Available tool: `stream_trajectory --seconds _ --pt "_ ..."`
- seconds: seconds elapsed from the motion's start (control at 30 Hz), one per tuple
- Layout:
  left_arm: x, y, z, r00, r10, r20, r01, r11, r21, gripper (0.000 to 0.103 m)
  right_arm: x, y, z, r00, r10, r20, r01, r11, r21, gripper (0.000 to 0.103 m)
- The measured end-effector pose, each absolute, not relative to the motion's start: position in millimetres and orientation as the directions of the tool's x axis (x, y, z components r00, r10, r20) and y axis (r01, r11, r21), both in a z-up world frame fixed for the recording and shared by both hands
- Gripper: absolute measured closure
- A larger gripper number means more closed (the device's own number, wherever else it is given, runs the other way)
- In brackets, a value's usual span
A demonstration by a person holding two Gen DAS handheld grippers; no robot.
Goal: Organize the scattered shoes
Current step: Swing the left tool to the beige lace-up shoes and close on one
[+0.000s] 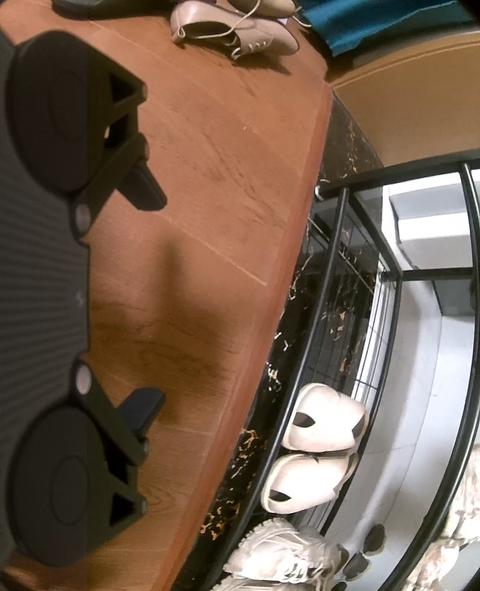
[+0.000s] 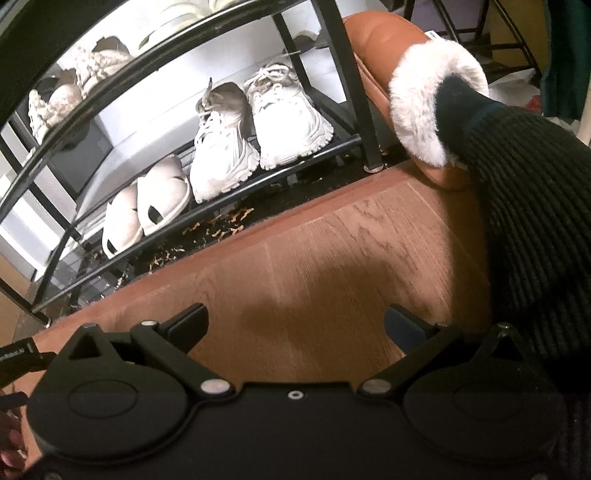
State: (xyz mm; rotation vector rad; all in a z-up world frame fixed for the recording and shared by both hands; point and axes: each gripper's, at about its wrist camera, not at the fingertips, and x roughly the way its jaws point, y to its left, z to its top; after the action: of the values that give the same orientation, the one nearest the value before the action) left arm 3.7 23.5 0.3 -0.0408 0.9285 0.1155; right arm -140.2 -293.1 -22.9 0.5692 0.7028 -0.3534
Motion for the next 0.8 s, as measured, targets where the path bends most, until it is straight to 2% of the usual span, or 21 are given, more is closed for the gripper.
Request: stream_trajectory --seconds 0.13,0.27,0.4,0.5,0.8 --pt "3.6 32.5 8.7 0.622 0.108 -0.776 -0.145 0.989 0.021 0.001 -140.1 -291.7 -20.0 0.738 -0.096 -0.668 0.461 0.795 0.395 0.000" --pt "11.3 60.2 25.8 0.651 0.230 -0.724 -0.262 0.963 0.070 0.001 -146.9 -287.3 -8.8 0.808 -0.079 -0.585 0.389 0.816 0.428 0.000" --pt "11.9 111.7 42.4 0.653 0.283 -0.702 -0.398 0.917 -0.002 0.001 -150.9 -285.1 -3.7 0.869 0.054 -0.491 0.256 0.801 0.541 0.000" --pt "9.5 149.2 44.8 0.632 0.330 -0.701 -0.469 0.883 -0.007 0.001 -145.1 -283.6 -6.6 0.854 0.186 -0.485 0.182 0.768 0.614 0.000" --pt "3.2 259.7 42.2 0.537 0.485 -0.690 -0.644 0.764 0.036 0.001 -136.6 -237.0 1.1 0.824 0.302 -0.479 -0.014 0.857 0.515 0.000"
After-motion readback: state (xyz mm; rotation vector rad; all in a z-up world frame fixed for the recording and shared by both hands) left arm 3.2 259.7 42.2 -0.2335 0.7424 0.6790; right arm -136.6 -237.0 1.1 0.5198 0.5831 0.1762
